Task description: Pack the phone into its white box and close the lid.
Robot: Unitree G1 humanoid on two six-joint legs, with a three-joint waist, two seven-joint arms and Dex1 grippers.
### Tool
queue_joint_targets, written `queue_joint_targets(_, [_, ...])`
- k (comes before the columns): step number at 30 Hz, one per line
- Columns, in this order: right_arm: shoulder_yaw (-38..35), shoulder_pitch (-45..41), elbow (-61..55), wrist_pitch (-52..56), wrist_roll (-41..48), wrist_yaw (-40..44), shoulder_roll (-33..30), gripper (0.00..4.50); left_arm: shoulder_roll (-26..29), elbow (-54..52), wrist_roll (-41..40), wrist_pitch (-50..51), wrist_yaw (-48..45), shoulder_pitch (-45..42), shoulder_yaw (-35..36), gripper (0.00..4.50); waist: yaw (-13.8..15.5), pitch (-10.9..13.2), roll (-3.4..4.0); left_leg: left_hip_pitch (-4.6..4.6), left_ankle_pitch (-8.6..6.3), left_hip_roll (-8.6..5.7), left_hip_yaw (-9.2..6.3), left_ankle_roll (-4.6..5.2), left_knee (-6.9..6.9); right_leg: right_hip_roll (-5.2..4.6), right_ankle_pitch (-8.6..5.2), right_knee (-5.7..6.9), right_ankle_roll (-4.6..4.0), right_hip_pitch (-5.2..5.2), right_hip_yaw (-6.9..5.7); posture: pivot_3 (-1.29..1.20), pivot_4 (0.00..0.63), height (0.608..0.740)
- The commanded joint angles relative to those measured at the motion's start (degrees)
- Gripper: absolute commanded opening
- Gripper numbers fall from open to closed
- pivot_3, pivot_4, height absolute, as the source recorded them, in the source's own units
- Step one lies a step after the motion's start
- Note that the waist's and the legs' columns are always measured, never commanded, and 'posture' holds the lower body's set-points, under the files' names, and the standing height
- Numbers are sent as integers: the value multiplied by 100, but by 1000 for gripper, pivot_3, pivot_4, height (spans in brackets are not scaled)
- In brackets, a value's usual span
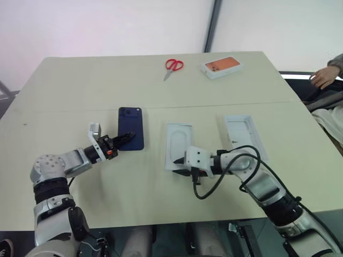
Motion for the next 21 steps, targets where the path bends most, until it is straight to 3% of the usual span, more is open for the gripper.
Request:
queue_joint_targets(1, [380, -255, 219, -255, -151, 33, 350, 1266, 75, -112, -399, 106, 46, -411, 329, 0, 0, 0, 0, 0, 0, 1, -1, -1, 0, 4, 1, 0, 0, 0, 0, 0, 150, 740])
queue_joint_targets(12, [376, -547, 650, -189, -163, 73, 790, 1266, -185, -396, -632, 326, 395, -369, 441, 0, 6, 0, 0, 1, 1, 7, -5, -3, 2, 23, 10, 0, 4, -1, 7, 0, 150, 740])
queue_joint_targets(15, [337, -535, 628, -218, -166, 86, 781, 2178, -243, -465, -654, 342, 449, -309, 455, 0, 9, 0, 0, 2, 3, 6, -5, -5, 2, 25, 12, 0, 1, -1, 7, 0, 150, 740])
queue_joint_targets(17, [360, -488, 484, -182, -167, 126, 743, 3046, -256, -483, -647, 337, 450, -277, 446, 0, 14, 0, 0, 1, 3, 6, -4, -5, 2, 25, 13, 0, 1, -1, 7, 0, 150, 740])
queue_joint_targets(21, [228, -445, 247, 40, -10, 117, 768, 3046, -254, -484, -619, 338, 432, -229, 395, 0, 15, 0, 0, 0, 2, 6, -4, -4, 2, 23, 13, -1, 2, -2, 7, 0, 150, 740])
